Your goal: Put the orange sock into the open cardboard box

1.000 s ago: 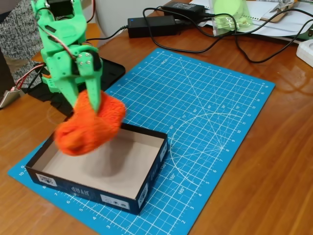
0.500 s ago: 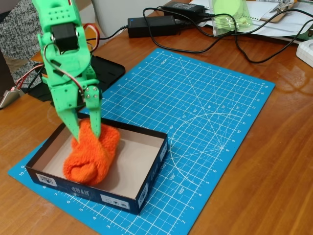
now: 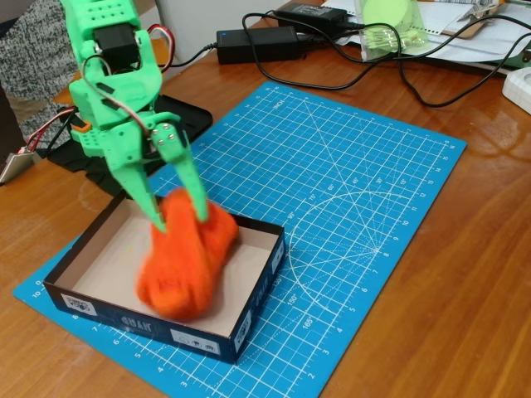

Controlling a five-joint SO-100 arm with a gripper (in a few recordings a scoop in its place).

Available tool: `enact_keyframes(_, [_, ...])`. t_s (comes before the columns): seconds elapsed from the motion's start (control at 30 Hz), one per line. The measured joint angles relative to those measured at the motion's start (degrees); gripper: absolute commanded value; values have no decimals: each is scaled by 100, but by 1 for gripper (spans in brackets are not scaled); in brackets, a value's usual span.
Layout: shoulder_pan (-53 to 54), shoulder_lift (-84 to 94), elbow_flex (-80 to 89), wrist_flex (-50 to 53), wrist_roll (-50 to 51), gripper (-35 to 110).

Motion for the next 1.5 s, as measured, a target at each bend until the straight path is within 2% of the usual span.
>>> enact_keyframes(0.17, [-237, 360, 70, 18, 211, 23])
enact_keyframes(0.2, [-501, 879, 79, 185, 835, 22])
enact_keyframes(0.3, [-545, 1160, 35, 325, 1336, 13])
enact_keyframes(0.37, [-1090, 1863, -316, 1011, 2118, 11])
enact_keyframes(0.53, [-2180, 4166, -756, 3226, 5265, 0])
enact_keyframes(0.63, [-2355, 5607, 26, 4157, 6029, 0])
enact_keyframes(0.7, [-2505, 6407, 809, 4500, 6038, 1])
enact_keyframes(0.8, [-2760, 6688, 1600, 4658, 5739, 7])
enact_keyframes(0.97, [-2804, 6829, 2470, 4289, 5906, 13])
enact_keyframes(1.07, [-2698, 6847, 2672, 4210, 6293, 12])
enact_keyframes(1.23, [-2769, 6873, 2751, 4201, 6337, 7])
enact_keyframes(1.43, [-3357, 6847, 2786, 4096, 5854, 3])
enact_keyframes(1.5, [-3902, 6864, 2856, 4096, 5546, 2])
